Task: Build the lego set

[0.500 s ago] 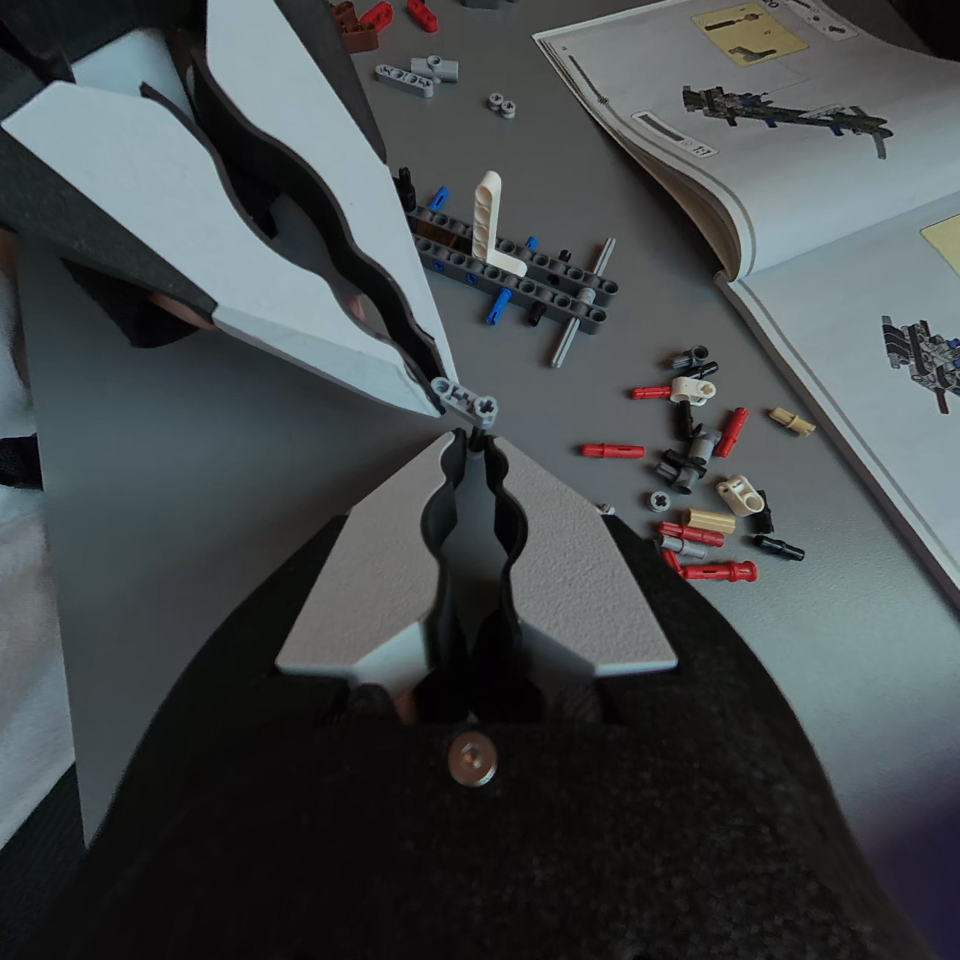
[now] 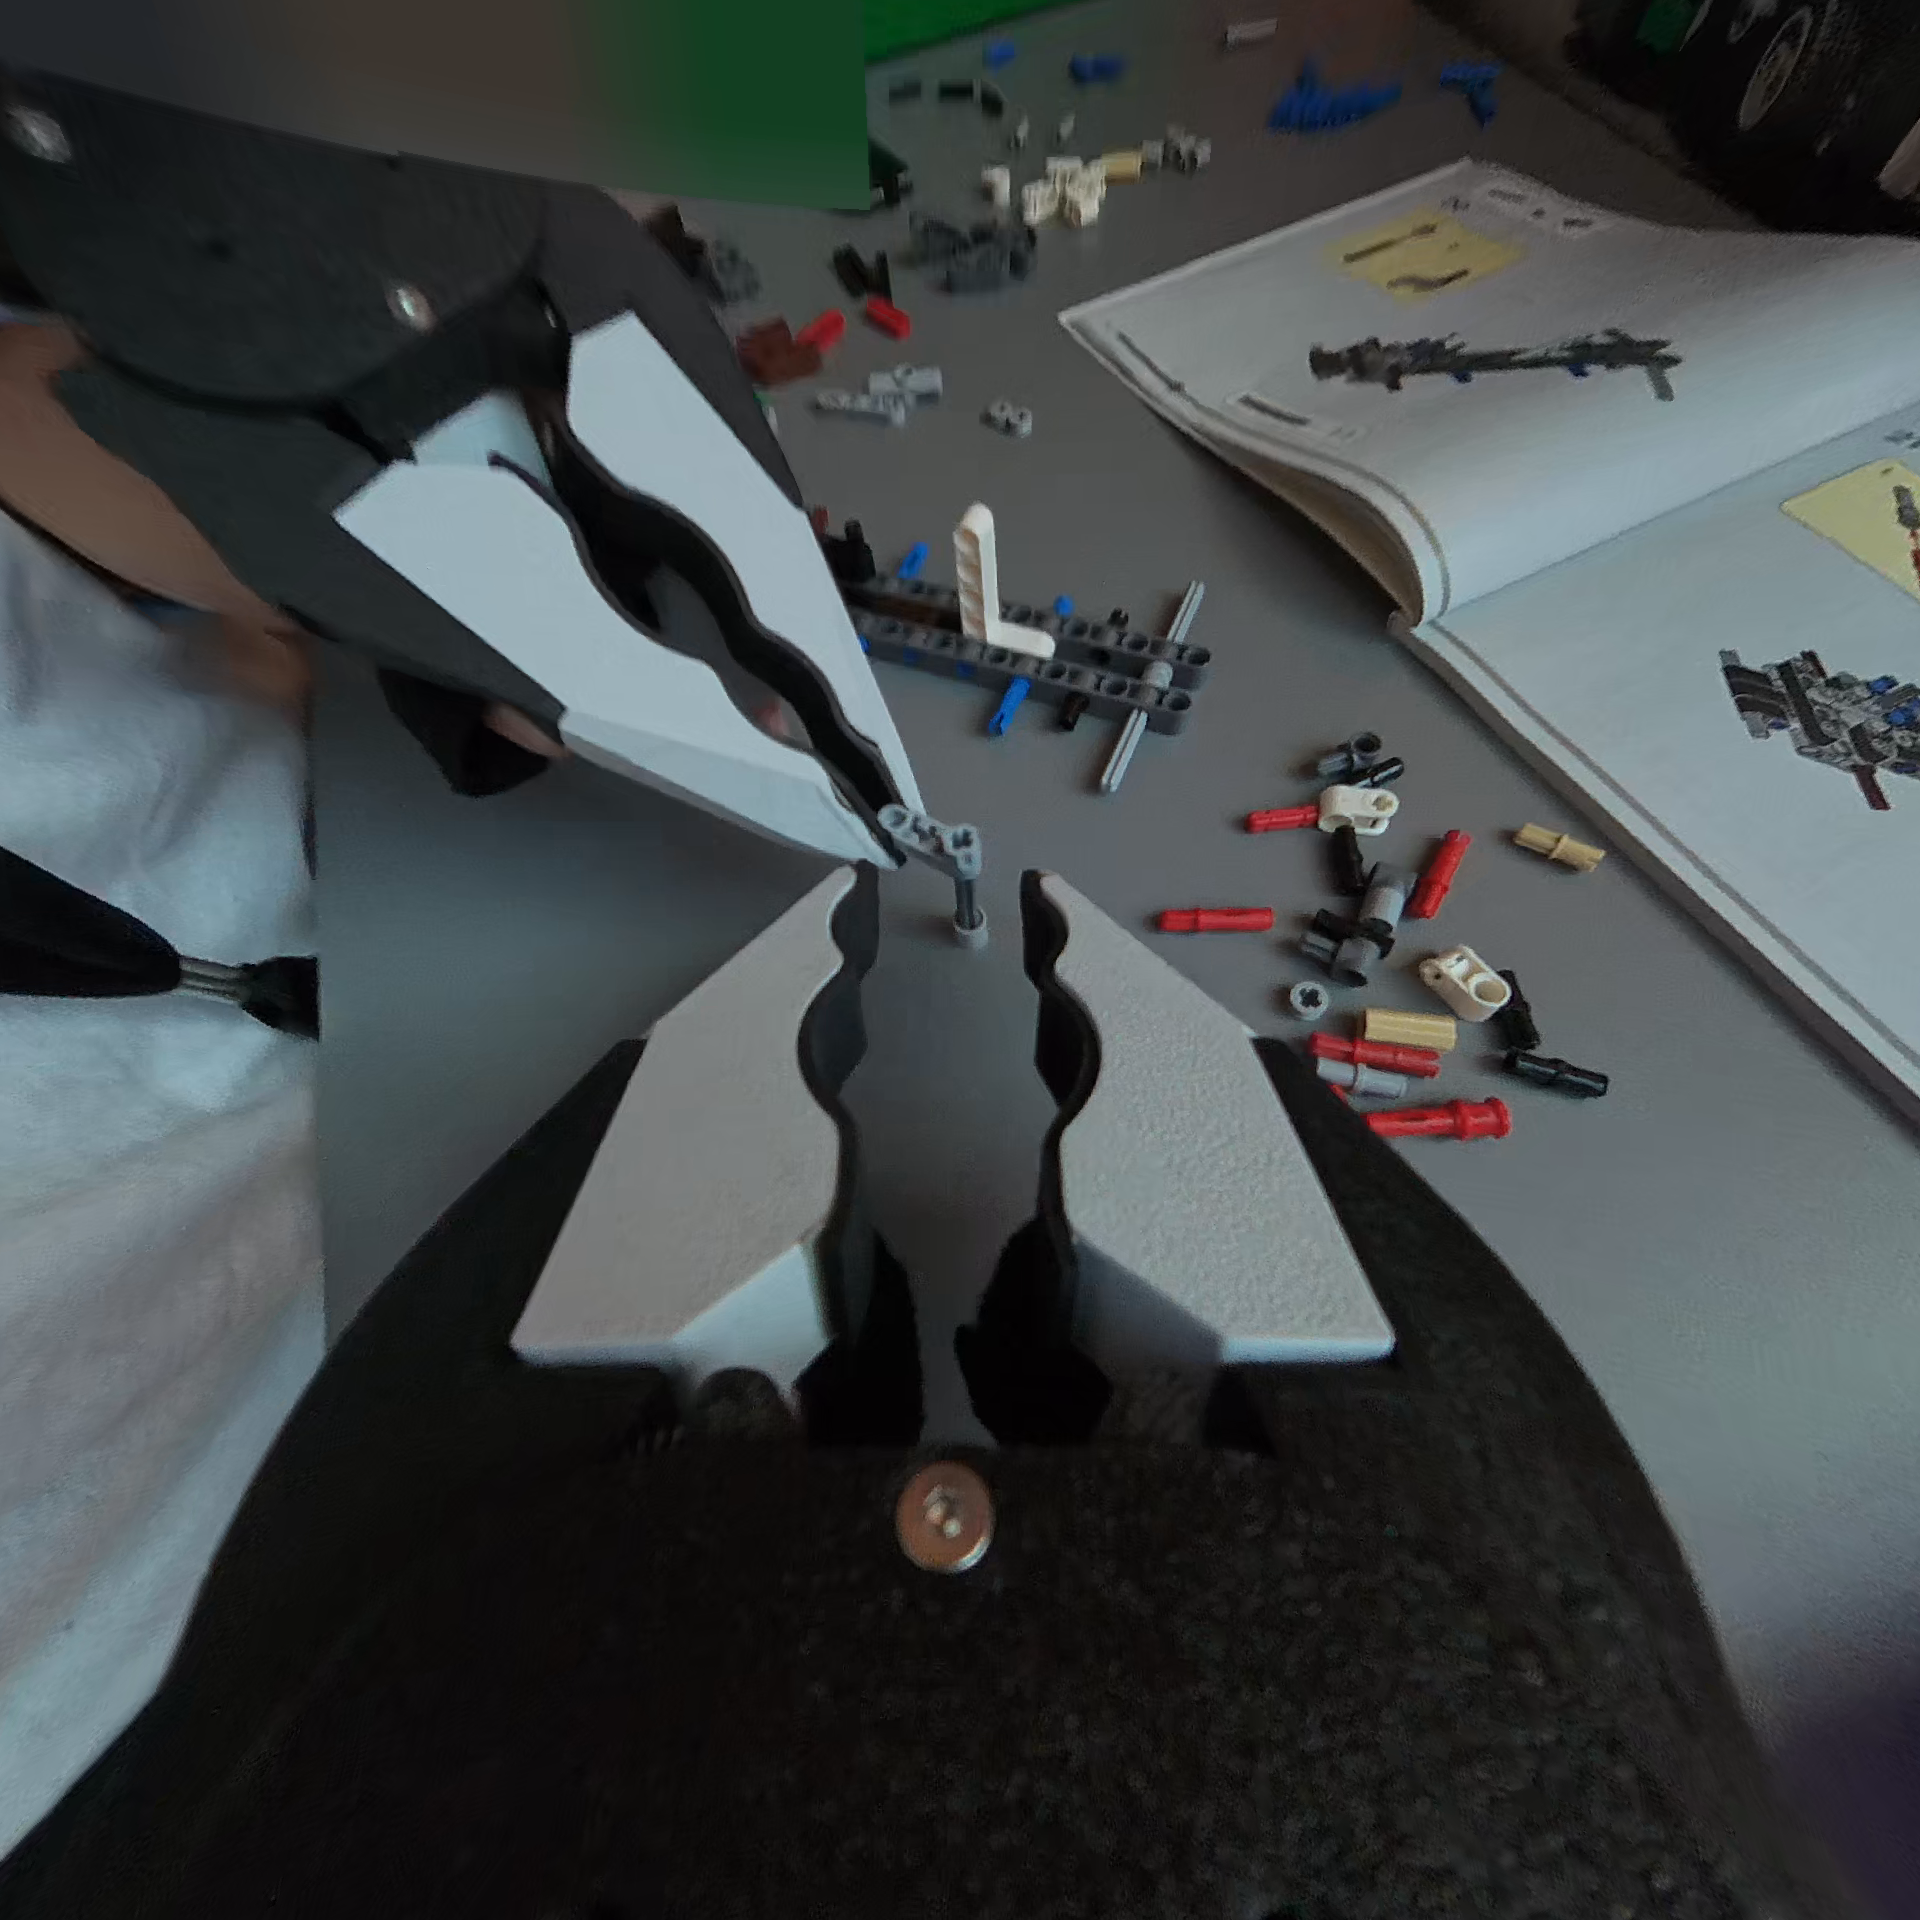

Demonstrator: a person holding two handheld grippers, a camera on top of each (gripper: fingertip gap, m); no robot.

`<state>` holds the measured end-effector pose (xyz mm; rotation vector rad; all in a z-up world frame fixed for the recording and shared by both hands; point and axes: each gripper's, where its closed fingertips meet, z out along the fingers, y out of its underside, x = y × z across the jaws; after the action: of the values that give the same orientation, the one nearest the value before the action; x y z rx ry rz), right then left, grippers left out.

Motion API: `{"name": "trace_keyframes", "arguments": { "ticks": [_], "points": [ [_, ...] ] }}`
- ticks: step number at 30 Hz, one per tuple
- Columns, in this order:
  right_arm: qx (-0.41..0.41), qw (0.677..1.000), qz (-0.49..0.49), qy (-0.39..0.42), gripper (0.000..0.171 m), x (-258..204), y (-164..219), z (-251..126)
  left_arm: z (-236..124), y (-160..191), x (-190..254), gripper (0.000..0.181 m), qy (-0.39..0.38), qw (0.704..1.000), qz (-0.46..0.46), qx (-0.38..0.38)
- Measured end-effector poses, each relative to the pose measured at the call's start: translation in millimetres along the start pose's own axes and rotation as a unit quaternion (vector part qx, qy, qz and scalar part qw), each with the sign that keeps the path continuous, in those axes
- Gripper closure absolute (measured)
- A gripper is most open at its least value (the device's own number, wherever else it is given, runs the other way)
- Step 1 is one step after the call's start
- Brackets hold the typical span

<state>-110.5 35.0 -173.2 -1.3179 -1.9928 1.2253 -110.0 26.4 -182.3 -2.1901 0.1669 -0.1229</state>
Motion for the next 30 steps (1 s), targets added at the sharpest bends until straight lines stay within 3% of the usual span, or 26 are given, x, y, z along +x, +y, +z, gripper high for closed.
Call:
{"name": "trace_keyframes", "arguments": {
  "ticks": [1, 3, 14, 30],
  "points": [
    [0.025, 1.000, 0.009, -0.010, 0.148, -1.6, -7.7, -1.9, 0.0, 0.3, 0.6, 0.178, 0.000, 1.000, 0.001, 0.000],
    [0.053, 0.998, 0.021, -0.023, 0.154, -3.8, -17.7, -2.2, 0.3, 0.6, 1.3, 0.178, -0.001, 1.000, 0.002, 0.000],
    [0.012, 1.000, -0.011, 0.014, 0.166, 0.6, -7.2, 5.4, 0.2, 1.2, 0.6, 0.178, -0.005, 1.000, 0.006, -0.002],
    [0.006, 1.000, -0.002, 0.012, 0.167, 0.8, -4.1, 3.6, 0.7, 0.6, -0.1, 0.178, -0.030, 0.999, 0.042, -0.005]
  ]
}}
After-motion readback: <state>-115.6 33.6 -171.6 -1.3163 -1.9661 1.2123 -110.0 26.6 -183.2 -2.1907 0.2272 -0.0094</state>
